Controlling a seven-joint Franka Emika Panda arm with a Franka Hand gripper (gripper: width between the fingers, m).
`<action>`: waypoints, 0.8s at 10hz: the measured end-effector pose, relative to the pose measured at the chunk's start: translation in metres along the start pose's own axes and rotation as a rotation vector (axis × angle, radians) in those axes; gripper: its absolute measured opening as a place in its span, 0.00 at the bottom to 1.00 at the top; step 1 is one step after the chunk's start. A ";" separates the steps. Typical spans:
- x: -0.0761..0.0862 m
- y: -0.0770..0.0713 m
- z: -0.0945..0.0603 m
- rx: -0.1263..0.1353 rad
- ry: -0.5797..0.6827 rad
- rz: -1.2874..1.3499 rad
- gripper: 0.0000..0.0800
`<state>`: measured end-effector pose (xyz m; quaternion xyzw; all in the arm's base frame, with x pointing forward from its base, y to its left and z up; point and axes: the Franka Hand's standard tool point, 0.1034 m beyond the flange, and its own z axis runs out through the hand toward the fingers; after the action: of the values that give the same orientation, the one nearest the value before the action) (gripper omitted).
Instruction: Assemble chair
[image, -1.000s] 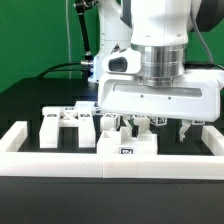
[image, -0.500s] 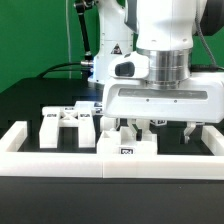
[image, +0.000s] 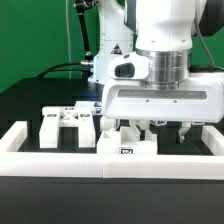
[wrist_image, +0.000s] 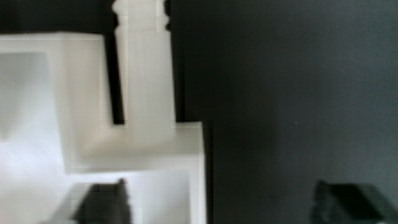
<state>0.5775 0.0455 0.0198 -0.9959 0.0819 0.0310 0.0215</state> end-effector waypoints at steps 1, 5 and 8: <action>0.000 0.000 0.000 0.000 0.000 0.000 0.40; 0.000 0.000 0.000 0.000 0.000 0.000 0.04; 0.000 0.000 0.000 0.000 0.000 0.000 0.04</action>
Offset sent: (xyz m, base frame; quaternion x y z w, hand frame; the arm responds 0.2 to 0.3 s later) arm 0.0000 0.0000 0.0000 0.0000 0.0000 0.0000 1.0000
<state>0.5775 0.0456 0.0199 -0.9959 0.0818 0.0310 0.0215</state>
